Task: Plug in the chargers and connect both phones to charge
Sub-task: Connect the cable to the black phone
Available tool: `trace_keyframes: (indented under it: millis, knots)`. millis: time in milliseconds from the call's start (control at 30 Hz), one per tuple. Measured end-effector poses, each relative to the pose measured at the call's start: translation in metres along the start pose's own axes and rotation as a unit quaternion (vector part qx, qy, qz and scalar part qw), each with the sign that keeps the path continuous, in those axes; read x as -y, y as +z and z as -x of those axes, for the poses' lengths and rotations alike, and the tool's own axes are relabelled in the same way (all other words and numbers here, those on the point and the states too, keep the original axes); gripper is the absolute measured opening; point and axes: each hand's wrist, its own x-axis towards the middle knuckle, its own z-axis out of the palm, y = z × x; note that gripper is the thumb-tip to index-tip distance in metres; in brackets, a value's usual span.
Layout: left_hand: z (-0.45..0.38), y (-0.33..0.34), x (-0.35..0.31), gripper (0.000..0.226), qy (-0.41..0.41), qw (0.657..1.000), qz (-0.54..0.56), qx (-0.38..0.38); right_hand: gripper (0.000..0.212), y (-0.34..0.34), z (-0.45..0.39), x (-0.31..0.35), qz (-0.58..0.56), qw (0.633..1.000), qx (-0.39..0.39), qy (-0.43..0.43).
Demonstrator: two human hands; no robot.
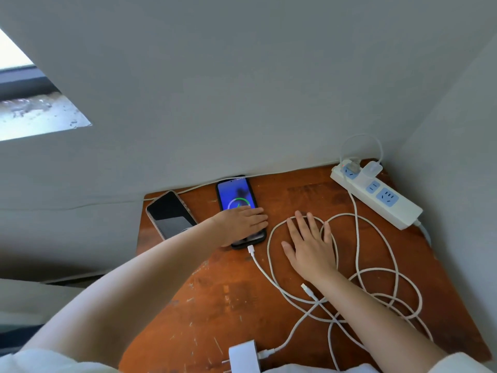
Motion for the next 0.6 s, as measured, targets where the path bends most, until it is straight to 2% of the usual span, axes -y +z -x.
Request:
trace_keyframes:
  millis: [67, 167, 267, 333, 433, 600]
  knots:
    - [0.005, 0.007, -0.006, 0.08, -0.017, 1.0, 0.005, -0.018, 0.057, 0.0, 0.001, 0.0, 0.003, 1.0, -0.002, -0.001]
    - [0.021, 0.02, -0.019, 0.085, -0.055, 0.991, 0.093, -0.077, 0.056, -0.001, 0.001, 0.0, 0.005, 1.0, -0.004, 0.001]
    - [0.043, 0.033, -0.039, 0.072, -0.113, 0.953, 0.229, -0.163, 0.056, -0.002, 0.001, 0.001, 0.015, 1.0, -0.008, -0.001]
    - [0.057, 0.044, -0.057, 0.06, -0.146, 0.928, 0.278, -0.202, 0.055, -0.003, 0.002, 0.001, 0.019, 1.0, -0.006, -0.002]
    - [0.068, 0.064, -0.083, 0.054, -0.188, 0.913, 0.298, -0.205, 0.055, -0.004, 0.002, 0.001, 0.024, 1.0, -0.006, -0.005]
    - [0.071, 0.084, -0.108, 0.056, -0.261, 0.889, 0.327, -0.185, 0.054, -0.005, 0.002, 0.001, 0.027, 1.0, -0.003, -0.011]
